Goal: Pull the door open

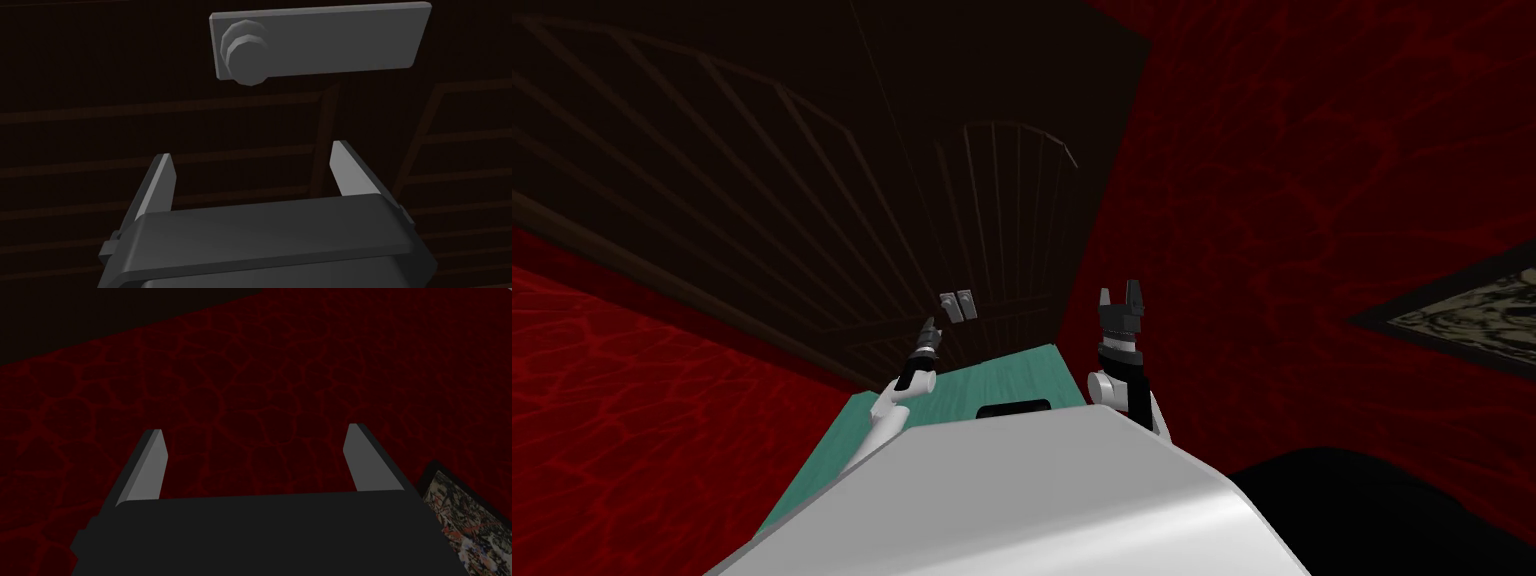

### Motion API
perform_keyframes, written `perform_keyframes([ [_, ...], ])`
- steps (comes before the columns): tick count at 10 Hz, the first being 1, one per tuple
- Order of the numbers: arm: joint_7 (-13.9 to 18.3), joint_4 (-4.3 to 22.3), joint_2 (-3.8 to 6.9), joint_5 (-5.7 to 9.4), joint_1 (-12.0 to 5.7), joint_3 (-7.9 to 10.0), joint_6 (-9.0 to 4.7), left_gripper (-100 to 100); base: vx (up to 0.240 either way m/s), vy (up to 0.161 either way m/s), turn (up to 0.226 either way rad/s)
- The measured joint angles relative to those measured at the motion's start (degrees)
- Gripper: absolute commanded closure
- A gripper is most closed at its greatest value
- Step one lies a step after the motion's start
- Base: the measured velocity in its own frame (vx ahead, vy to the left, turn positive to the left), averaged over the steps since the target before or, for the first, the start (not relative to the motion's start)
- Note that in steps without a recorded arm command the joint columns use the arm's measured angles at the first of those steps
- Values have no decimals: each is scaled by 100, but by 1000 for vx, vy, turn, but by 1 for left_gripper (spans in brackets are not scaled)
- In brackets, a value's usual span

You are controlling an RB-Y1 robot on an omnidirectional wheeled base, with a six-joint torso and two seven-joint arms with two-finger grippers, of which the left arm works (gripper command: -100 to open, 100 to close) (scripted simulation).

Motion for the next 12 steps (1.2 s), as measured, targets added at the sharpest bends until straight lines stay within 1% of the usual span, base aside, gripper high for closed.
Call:
perform_keyframes([
  [1, -14, 78, 28, 5, 64, 80, -43, -100, -26, 74, 189],
  [2, -8, 199, 119, 25, 79, 177, -67, -100, -1, 90, 133],
  [3, -35, 427, 151, 27, 11, 278, -126, -100, 13, 64, 30],
  [4, -47, 327, 173, 35, 100, 324, -87, -100, 93, 72, 134],
  [5, -27, 230, 260, 60, 219, 412, -7, -100, 149, 68, 75],
  [6, -26, 302, 302, 68, 205, 479, 7, -100, 171, 58, -44],
  [8, -59, 267, 255, 58, 209, 494, 1, -100, 194, 26, -92],
  [10, -62, 271, 194, 43, 99, 414, -22, -100, 192, -16, -126],
  [11, -81, 185, 121, 27, 63, 367, 7, -100, 216, -8, -121],
  [12, -87, 178, 78, 16, -6, 307, 4, -100, 196, -76, -227],
])
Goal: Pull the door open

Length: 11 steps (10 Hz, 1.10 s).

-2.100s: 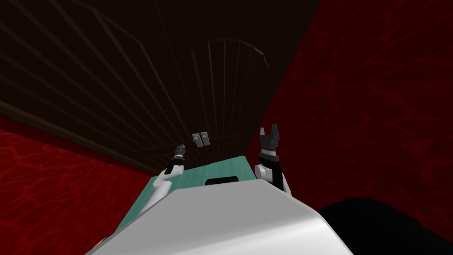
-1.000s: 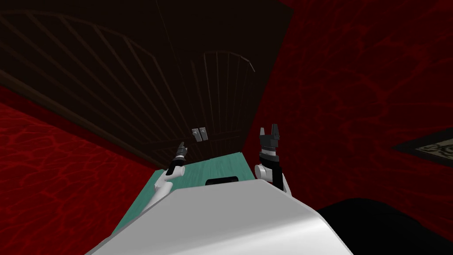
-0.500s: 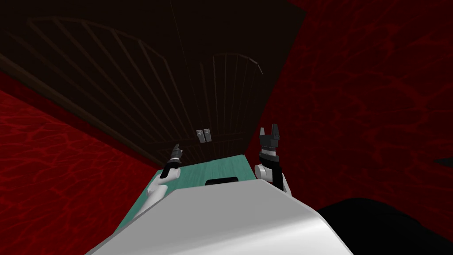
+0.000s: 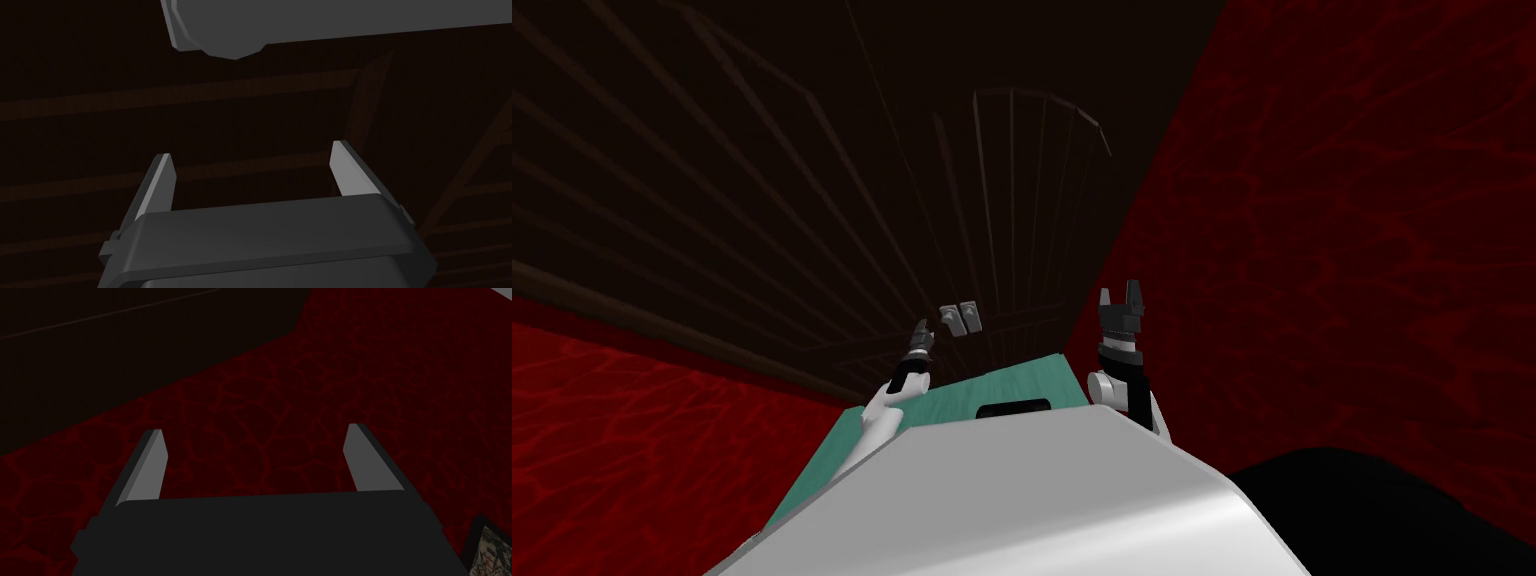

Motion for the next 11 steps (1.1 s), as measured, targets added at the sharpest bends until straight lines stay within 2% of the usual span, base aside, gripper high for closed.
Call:
perform_keyframes([
  [1, -2, -186, -66, -12, -11, -75, 67, -100, 143, -108, -100],
  [2, 11, -77, -76, -17, -100, -129, 17, -100, 57, -48, 0],
  [3, 15, -54, -77, -18, -112, -136, -8, 100, -2, 6, 4],
  [9, 7, -75, -92, -23, -105, -153, 18, 100, -26, 15, 7],
  [11, 30, -80, -10, -4, -21, -82, 0, 100, -186, 95, 134],
])
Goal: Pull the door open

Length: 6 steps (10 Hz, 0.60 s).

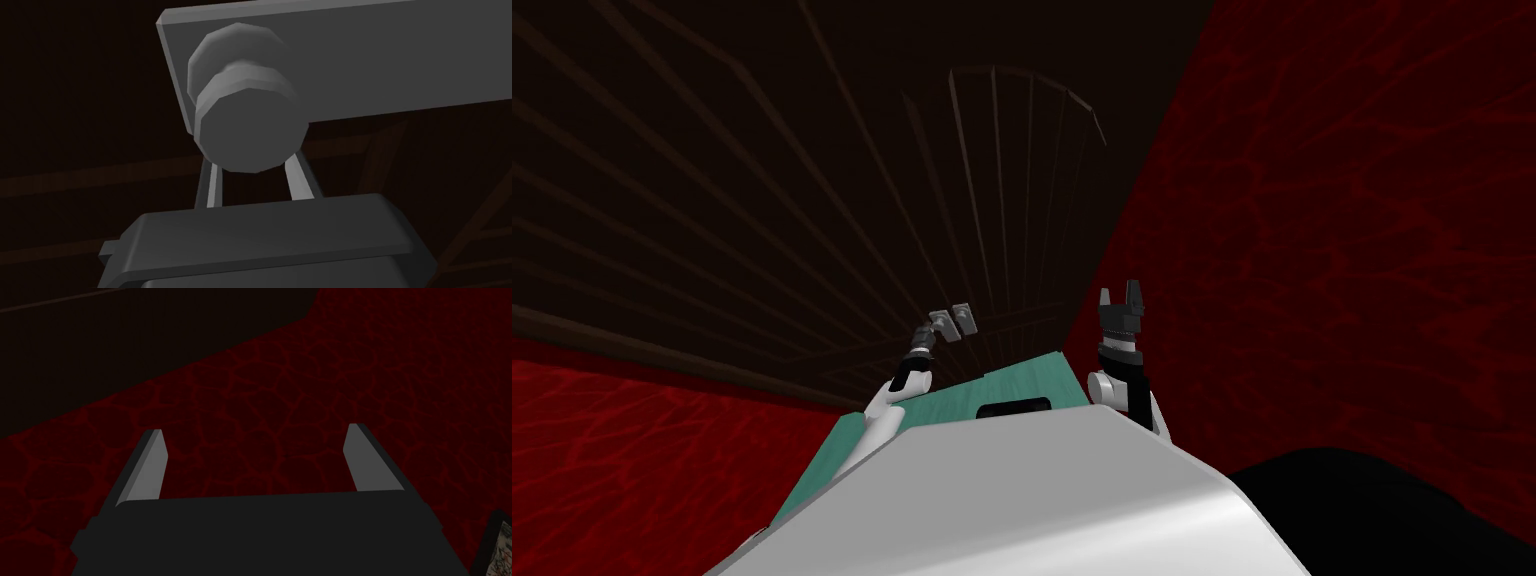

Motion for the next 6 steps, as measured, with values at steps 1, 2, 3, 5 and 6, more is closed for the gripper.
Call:
perform_keyframes([
  [1, -14, 73, 24, 5, 52, 63, -20, -100, -224, 52, 43],
  [2, -5, 62, 38, 8, 79, 54, -20, -100, -220, -41, -42],
  [3, 20, 22, 44, 10, 98, 13, -16, -100, -202, -83, -60],
  [5, 69, -152, 29, 8, 158, -103, 31, -100, -201, -87, -66],
  [6, 77, -182, 2, 0, 107, -162, 59, -100, -204, -120, -110],
])
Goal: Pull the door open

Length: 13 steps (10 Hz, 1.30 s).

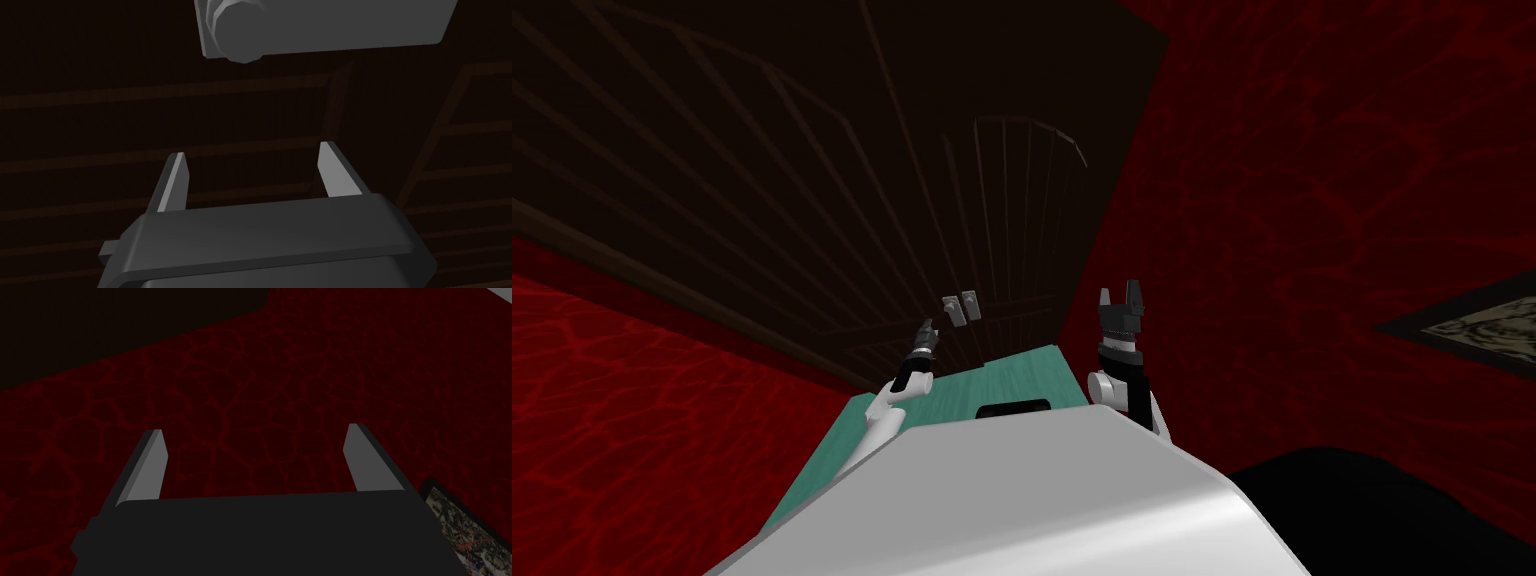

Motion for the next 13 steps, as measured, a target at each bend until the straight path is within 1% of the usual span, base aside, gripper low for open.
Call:
perform_keyframes([
  [1, 8, -75, -29, -9, -9, -70, 28, -100, -89, -59, -18],
  [2, 11, -85, -35, -10, -8, -81, 34, -100, -37, 36, 164],
  [3, 2, -83, 4, 1, 75, 8, 52, -100, -7, 87, 209],
  [4, -11, 41, 51, 11, 133, 110, 8, -100, 38, 118, 174],
  [5, -26, 48, 92, 21, 212, 212, 18, -100, 108, 104, 50],
  [6, -26, 105, 144, 33, 223, 283, 30, -100, 157, 73, -27],
  [7, -36, 175, 142, 31, 206, 313, 2, -100, 174, 26, -53],
  [9, -58, 192, 97, 19, 163, 298, -35, -100, 200, -16, -92],
  [10, -47, 207, 91, 16, 108, 255, -55, -100, 212, -39, -127],
  [12, -64, 104, -2, -5, 6, 173, -15, -100, 205, -60, -172],
  [13, -58, 26, -44, -15, -20, 97, -11, -100, 94, -40, -31],
])
